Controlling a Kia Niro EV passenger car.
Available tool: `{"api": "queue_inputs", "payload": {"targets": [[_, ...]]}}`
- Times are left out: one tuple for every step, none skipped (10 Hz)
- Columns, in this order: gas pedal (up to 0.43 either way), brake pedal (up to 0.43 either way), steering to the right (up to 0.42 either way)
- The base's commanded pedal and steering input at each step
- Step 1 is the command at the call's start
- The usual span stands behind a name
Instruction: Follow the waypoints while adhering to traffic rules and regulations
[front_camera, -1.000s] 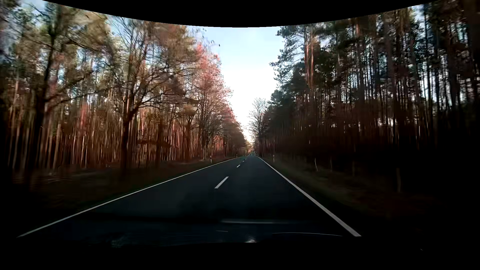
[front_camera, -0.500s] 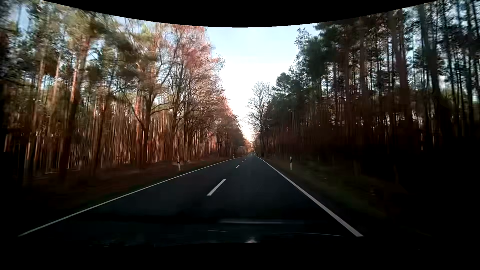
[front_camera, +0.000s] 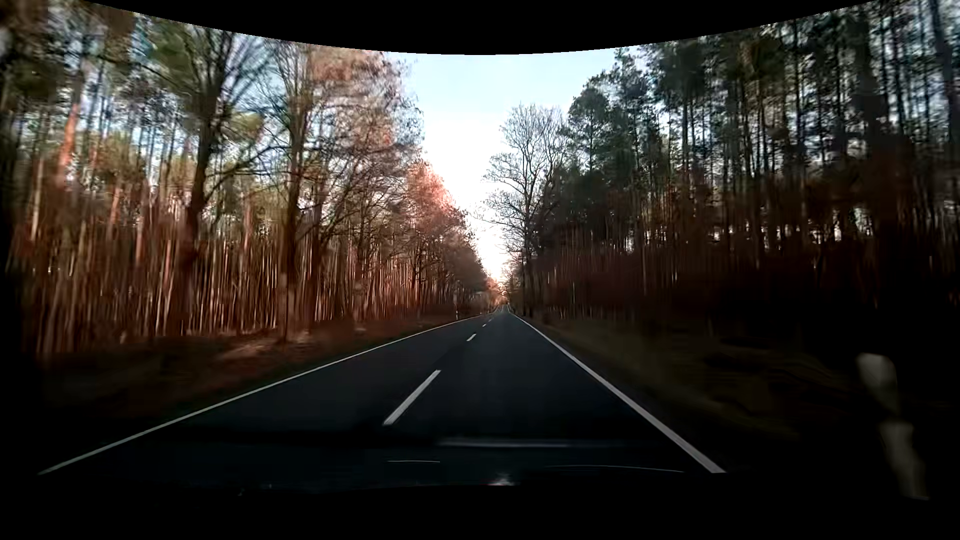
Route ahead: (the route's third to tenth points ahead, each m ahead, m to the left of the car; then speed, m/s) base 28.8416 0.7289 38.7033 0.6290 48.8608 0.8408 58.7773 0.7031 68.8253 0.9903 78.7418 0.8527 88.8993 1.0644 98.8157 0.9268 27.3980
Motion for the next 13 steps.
{"api": "queue_inputs", "payload": {"targets": [[0.248, 0.000, 0.000], [0.248, 0.000, 0.000], [0.248, 0.000, 0.000], [0.248, 0.000, 0.000], [0.248, 0.000, 0.000], [0.248, 0.000, 0.000], [0.248, 0.000, 0.000], [0.248, 0.000, 0.000], [0.248, 0.000, 0.000], [0.248, 0.000, 0.000], [0.248, 0.000, 0.000], [0.248, 0.000, 0.000], [0.248, 0.000, 0.000]]}}
